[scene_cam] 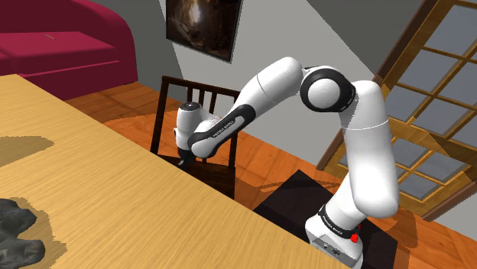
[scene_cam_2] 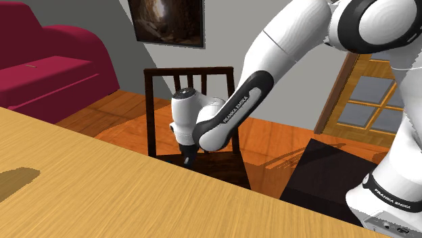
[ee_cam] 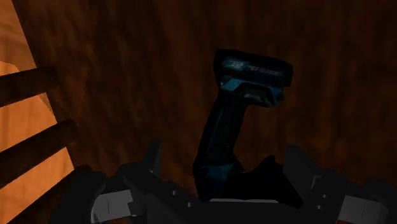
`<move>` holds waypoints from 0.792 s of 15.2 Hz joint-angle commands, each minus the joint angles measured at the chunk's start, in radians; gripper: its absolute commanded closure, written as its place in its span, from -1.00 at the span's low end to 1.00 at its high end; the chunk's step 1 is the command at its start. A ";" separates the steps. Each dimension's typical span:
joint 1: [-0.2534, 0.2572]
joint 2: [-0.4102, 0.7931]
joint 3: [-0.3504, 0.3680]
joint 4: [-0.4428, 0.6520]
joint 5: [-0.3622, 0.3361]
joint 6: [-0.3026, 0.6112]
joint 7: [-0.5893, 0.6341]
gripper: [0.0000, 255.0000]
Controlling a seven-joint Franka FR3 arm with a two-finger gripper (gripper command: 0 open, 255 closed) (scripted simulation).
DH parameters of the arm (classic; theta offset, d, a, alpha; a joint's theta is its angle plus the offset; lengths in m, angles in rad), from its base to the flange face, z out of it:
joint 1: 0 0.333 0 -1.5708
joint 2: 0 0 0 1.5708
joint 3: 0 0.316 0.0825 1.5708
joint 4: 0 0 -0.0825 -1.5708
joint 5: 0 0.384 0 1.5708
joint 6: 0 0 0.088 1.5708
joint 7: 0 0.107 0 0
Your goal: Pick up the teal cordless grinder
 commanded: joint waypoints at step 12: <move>0.038 0.149 -0.029 0.088 -0.033 0.057 0.017 1.00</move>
